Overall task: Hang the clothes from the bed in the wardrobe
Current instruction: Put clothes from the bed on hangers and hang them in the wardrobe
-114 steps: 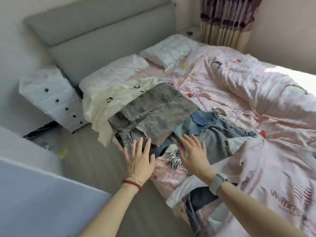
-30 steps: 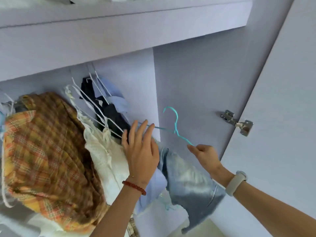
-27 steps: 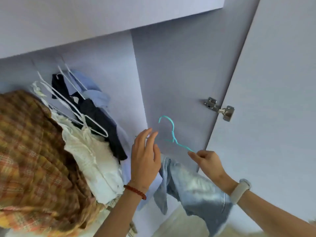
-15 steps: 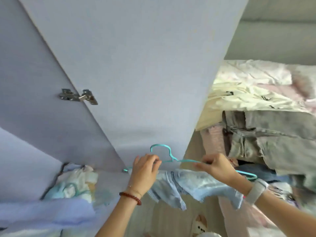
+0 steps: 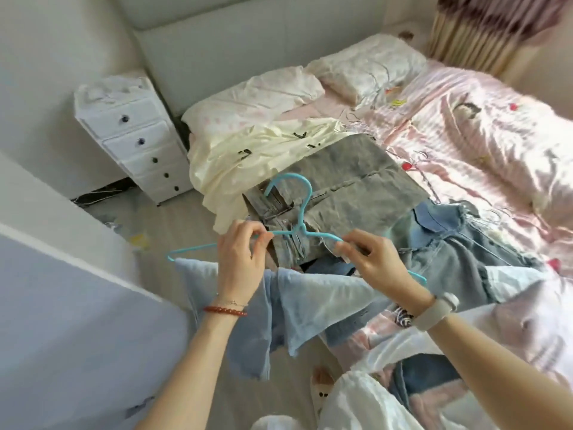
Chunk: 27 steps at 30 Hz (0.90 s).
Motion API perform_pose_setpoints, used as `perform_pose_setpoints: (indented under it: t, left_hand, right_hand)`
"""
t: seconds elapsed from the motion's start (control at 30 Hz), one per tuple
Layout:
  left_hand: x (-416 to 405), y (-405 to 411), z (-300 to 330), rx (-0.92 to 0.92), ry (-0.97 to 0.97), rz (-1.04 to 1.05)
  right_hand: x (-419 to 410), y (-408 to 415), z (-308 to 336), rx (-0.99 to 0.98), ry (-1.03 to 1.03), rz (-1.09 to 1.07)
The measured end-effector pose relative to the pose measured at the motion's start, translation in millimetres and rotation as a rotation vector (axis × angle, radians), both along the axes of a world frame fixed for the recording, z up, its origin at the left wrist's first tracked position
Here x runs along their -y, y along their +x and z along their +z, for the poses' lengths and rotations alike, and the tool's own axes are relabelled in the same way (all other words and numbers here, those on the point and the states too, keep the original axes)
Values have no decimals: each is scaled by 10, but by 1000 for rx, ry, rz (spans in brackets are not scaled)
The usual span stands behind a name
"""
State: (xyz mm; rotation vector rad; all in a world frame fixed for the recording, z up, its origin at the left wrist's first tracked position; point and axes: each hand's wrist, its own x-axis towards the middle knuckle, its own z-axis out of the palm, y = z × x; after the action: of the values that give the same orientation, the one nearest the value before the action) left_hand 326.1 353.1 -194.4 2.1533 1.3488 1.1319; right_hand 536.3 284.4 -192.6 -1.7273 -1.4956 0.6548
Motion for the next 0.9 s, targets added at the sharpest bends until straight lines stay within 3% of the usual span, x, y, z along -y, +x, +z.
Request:
perform_pose_setpoints:
  t: [0.4,0.67,0.9]
  left_hand:
    - [-1002,519,343,125,223,124]
    - [-1716,962,723,238,329,17]
    - [-2301,2142,945,257,375,-146]
  right_hand:
    - [-823,73,328,184,507,-279]
    - [-1345,306,643,42,509,-451]
    - [-1635,1193,800,-56,540,-700]
